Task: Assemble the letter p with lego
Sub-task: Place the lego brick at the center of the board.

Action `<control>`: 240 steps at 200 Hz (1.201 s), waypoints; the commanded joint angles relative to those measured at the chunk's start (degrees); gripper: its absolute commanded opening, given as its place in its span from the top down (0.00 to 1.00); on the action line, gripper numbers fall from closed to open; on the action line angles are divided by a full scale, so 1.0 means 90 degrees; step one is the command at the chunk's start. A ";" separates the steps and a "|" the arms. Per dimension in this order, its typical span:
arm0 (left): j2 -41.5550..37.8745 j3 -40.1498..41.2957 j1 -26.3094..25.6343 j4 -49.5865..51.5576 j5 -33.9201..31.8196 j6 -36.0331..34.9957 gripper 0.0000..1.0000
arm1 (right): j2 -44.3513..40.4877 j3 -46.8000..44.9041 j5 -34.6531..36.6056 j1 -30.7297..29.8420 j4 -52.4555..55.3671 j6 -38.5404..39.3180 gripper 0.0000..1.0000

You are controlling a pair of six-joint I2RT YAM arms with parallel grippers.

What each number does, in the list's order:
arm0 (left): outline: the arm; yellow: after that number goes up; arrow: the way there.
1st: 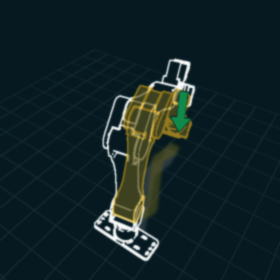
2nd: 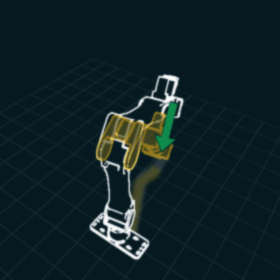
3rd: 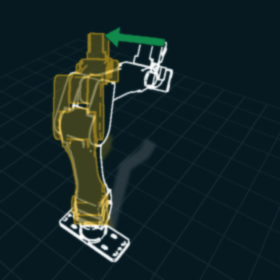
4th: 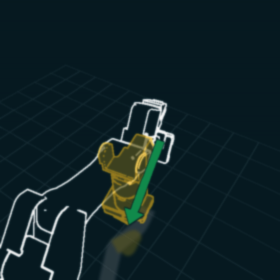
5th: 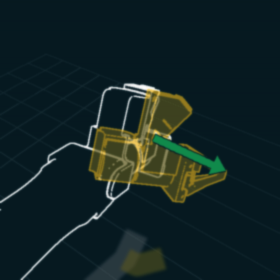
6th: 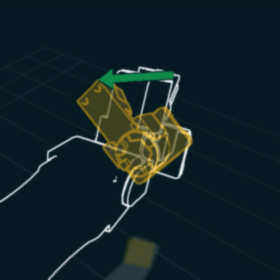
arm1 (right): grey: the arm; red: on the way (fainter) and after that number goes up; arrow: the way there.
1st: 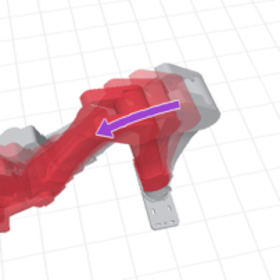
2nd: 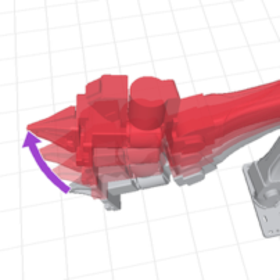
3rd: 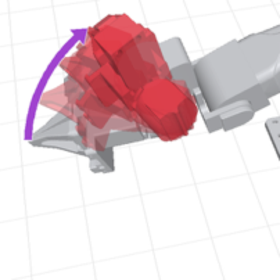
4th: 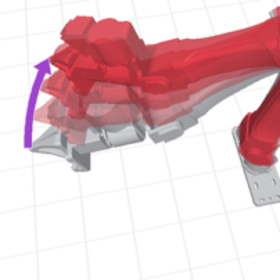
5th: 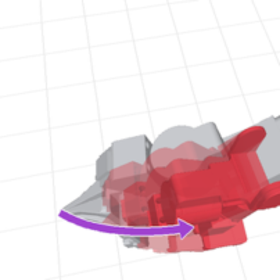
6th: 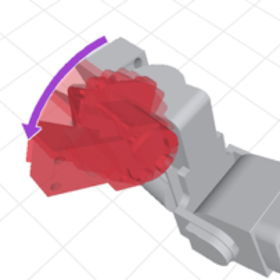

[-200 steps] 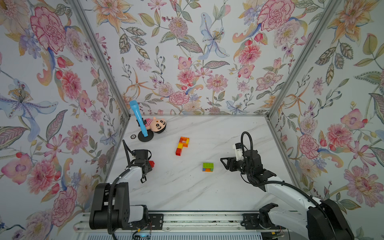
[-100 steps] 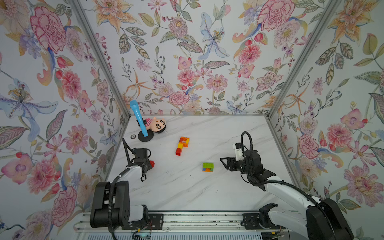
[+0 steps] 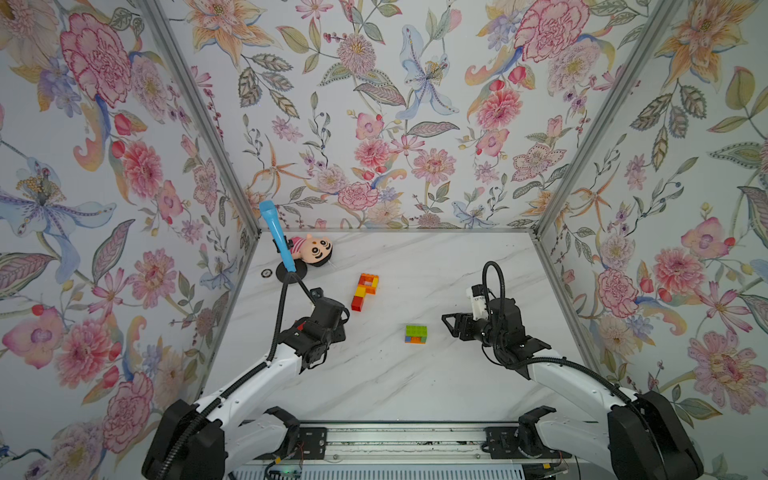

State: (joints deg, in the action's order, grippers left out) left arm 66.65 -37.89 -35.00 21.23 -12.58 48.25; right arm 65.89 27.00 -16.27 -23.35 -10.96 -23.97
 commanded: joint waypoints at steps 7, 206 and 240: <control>0.0884 -0.0265 -0.0982 -0.0224 -0.0017 0.0906 0.71 | -0.0021 0.0217 -0.0012 0.0031 0.0137 0.0055 0.34; 0.1835 -0.1007 -0.1788 -0.0624 -0.0576 0.0622 0.06 | -0.0325 0.0242 0.0100 0.0066 0.0392 0.0148 0.33; 0.0643 -0.0501 -0.1161 0.0302 -0.1157 0.1180 0.01 | -0.0378 0.0215 0.0100 0.0078 0.0331 0.0173 0.33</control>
State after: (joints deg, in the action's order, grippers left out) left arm 77.87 -46.04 -49.52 15.40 -16.40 55.18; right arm 62.78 27.86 -15.46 -23.05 -7.07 -23.55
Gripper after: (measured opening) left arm 0.987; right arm 0.669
